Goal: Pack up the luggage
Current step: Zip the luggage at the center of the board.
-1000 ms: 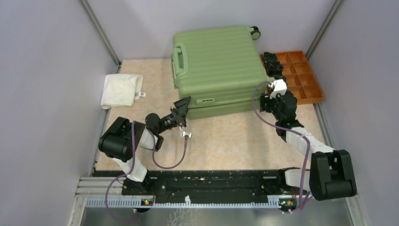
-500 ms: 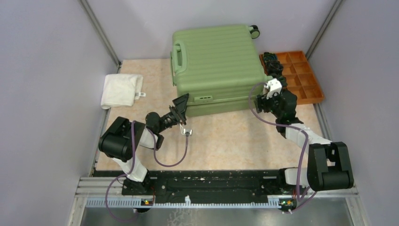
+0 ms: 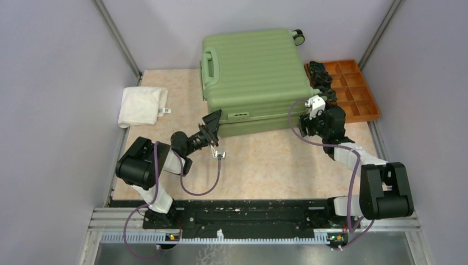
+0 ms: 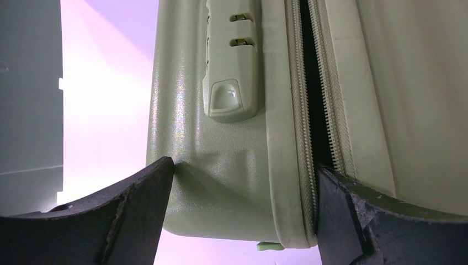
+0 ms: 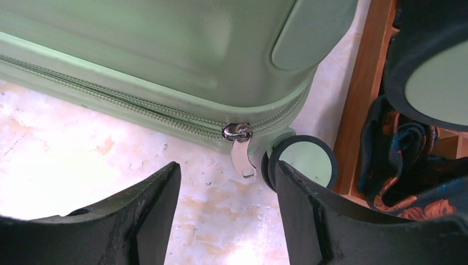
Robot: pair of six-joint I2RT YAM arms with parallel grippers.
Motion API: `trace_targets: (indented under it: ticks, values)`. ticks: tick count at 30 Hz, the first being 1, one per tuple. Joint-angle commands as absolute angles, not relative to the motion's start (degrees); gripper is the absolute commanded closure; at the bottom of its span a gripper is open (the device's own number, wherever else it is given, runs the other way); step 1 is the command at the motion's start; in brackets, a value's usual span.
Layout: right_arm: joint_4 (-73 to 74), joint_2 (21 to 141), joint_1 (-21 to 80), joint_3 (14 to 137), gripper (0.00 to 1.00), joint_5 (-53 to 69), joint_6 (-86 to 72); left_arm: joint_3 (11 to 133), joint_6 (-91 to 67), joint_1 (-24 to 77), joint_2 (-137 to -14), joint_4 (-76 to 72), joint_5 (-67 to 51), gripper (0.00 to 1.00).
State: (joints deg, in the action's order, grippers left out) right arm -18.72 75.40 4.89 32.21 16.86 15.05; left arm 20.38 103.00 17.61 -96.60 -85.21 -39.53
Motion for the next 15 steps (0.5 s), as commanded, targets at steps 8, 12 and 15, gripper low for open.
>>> trace_targets:
  ticks: [8,12,15]
  values:
    - [-25.4,80.2,5.7,36.4,0.37,17.0,18.0,24.4,100.2,17.4,-94.3,-100.3,-36.4,0.09]
    - [-27.6,81.3,6.7,37.4,0.45,15.8,18.6,24.5,100.3,17.6,-94.4,-100.0,-36.3,0.09]
    - [-28.7,82.4,7.0,38.1,0.51,16.1,18.3,24.9,100.4,17.6,-94.4,-99.7,-36.2,0.09]
